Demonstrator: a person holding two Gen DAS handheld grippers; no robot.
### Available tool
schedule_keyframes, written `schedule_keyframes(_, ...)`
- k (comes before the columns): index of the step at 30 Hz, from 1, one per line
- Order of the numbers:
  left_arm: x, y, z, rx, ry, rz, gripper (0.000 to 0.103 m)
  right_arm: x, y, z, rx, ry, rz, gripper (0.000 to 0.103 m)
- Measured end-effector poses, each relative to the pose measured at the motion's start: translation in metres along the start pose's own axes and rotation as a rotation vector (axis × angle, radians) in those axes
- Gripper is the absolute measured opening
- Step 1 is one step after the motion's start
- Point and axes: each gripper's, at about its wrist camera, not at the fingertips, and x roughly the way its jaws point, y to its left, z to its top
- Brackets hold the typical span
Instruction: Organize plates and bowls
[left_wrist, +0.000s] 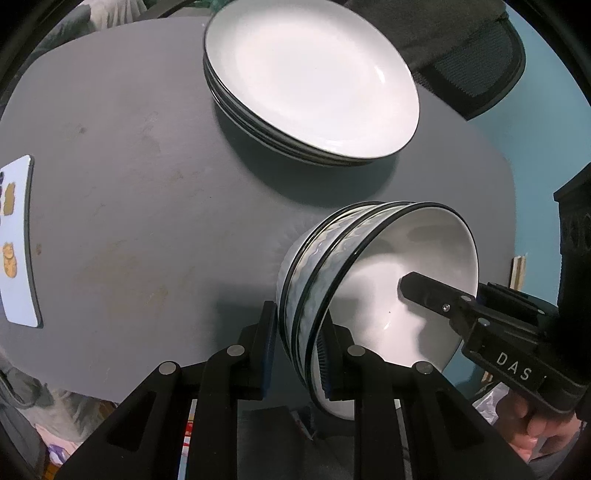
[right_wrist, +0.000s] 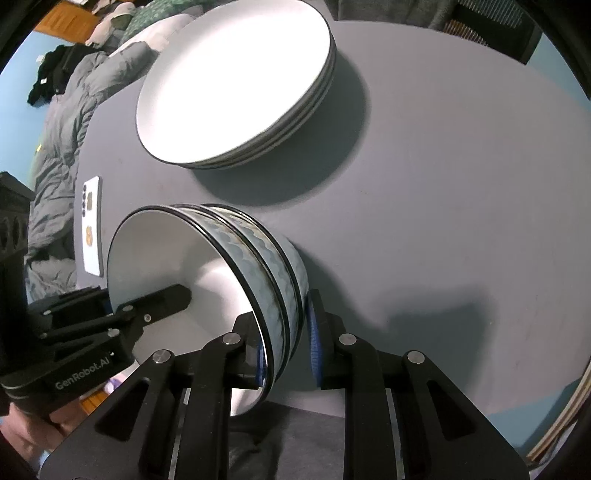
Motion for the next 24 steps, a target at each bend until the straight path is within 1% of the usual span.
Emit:
schedule_keyframes(4, -0.018, 0.005, 0.004, -0.007, -0.014, -0.022, 0.019, -0.012, 0.007, 0.004, 0.005, -0.011, 0.000, 0.019)
schedule_keyframes(9, -0.039, 0.005, 0.015, 0.008, -0.047, -0.020, 0.019, -0.028, 0.014, 0.013, 0.010, -0.029, 0.013, 0.019)
schedule_keyframes(14, -0.061, 0.000, 0.032, 0.033, -0.087, -0.002, 0.019, -0.043, 0.021, 0.032, 0.001, -0.058, 0.009, 0.019)
schedule_keyframes(20, -0.077, 0.000, 0.069, 0.030, -0.117, -0.014, 0.019, -0.058, 0.020, 0.063, -0.003, -0.100, 0.011, 0.019)
schedule_keyframes(24, -0.080, 0.002, 0.093, 0.042, -0.134, 0.016, 0.019, -0.058, 0.019, 0.086, -0.004, -0.113, 0.013, 0.019)
